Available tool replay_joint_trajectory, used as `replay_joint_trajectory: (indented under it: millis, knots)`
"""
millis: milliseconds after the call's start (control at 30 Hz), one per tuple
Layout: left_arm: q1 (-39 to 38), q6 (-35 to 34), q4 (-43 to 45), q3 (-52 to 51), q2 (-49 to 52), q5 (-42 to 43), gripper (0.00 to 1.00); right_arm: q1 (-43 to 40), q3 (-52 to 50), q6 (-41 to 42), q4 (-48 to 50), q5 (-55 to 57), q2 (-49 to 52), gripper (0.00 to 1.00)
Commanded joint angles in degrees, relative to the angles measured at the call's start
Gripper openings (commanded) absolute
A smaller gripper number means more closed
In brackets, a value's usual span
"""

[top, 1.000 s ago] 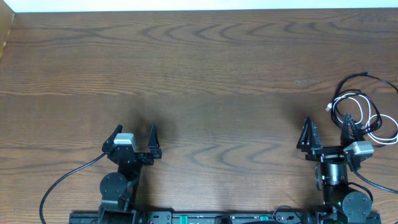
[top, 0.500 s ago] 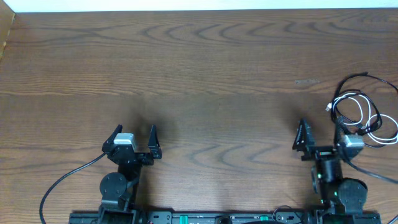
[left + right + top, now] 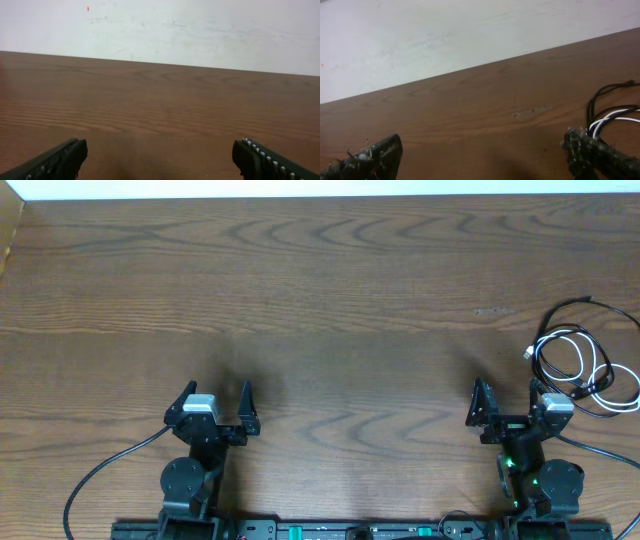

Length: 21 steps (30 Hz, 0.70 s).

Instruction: Untangle cables

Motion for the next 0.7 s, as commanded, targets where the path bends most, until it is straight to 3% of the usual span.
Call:
replay_joint_trajectory:
  millis: [0, 200, 667]
  knots:
    - [0.1, 0.7, -2.3, -1.0, -0.3, -1.6, 0.98, 1.4, 0.0, 0.2, -0.3, 0.2, -0.4, 0.99]
    - [0.1, 0.7, -2.3, -1.0, -0.3, -1.6, 0.98, 4.8, 0.0, 0.3, -0.3, 0.2, -0.4, 0.99]
    - [0.1, 0.7, -2.3, -1.0, -0.3, -1.6, 0.98, 1.9, 0.0, 0.3, -0.3, 0.2, -0.4, 0.99]
